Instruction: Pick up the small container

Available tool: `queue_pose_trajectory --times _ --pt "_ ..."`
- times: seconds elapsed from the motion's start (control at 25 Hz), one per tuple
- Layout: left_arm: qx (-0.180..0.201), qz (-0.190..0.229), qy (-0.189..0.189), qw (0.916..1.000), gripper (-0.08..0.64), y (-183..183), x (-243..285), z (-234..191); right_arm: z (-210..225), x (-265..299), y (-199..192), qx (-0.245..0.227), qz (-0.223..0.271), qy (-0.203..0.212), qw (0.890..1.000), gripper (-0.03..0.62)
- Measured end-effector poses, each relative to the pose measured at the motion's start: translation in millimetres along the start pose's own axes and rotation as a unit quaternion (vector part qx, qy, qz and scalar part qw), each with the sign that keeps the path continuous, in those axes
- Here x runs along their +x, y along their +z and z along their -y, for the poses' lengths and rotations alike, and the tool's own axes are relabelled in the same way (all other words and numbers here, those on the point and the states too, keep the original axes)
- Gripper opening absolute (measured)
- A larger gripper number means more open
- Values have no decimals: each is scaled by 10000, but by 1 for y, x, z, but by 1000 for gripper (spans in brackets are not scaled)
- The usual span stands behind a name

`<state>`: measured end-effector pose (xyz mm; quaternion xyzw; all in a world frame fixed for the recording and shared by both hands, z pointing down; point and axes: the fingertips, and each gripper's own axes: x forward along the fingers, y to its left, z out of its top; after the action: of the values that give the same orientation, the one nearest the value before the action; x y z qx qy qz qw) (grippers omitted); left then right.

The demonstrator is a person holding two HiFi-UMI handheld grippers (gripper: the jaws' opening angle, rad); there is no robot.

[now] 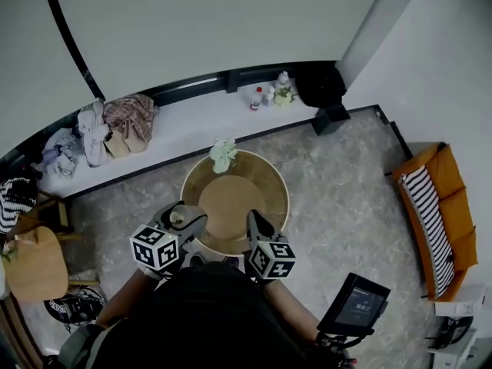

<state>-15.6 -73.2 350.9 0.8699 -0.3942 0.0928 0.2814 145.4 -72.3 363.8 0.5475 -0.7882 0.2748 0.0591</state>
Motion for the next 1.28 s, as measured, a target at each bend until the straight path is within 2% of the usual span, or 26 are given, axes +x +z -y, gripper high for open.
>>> queue_pose_trajectory --times 0.32,0.52,0.64,1.28 --pt "105 145 -106 9998 339 4 -8 4 -18 -2 6 -222 209 129 9995 6" --pt "11 154 -91 9998 339 7 -4 -6 -21 9 15 -361 299 148 9988 6" --pt "201 126 -4 9997 339 6 -5 -8 -21 5 16 -494 337 67 9982 6" --pt "194 157 -46 9997 339 5 4 -7 -15 8 22 -417 475 143 9979 6"
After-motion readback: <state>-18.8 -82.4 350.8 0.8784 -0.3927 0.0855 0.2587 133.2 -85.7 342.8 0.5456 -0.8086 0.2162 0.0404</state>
